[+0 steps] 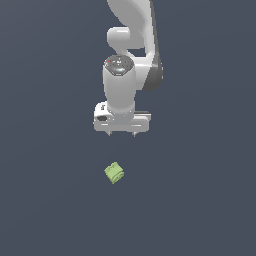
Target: Pick up the object and move it to a goal position.
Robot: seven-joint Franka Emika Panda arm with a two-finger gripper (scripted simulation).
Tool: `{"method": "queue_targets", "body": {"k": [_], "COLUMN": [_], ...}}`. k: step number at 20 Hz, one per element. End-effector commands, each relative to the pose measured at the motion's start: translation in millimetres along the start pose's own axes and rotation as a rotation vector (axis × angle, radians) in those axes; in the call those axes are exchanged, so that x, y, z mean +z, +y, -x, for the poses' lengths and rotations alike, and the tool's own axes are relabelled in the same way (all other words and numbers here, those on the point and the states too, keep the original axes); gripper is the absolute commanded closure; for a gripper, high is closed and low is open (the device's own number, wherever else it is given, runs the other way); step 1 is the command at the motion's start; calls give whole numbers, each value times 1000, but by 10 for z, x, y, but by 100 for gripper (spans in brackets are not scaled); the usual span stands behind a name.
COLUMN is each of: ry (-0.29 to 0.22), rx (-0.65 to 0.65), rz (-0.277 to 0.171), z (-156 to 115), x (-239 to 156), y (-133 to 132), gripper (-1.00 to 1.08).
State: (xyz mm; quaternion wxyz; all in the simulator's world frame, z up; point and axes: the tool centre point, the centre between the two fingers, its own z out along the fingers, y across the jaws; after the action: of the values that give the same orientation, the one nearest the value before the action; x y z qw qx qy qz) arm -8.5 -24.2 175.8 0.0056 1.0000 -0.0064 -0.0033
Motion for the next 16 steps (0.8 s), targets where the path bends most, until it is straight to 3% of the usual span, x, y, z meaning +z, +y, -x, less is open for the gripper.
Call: {"method": "queue_targets", "body": {"k": [1,10,16], "ry": [0,15,14], "rx": [0,-47,-44], "rz": [0,-19,-19], "z": [0,-36,-30], "x": [0,-114,-116], "y": [0,-273,-273], "gripper": [-92,-92,-92]}}
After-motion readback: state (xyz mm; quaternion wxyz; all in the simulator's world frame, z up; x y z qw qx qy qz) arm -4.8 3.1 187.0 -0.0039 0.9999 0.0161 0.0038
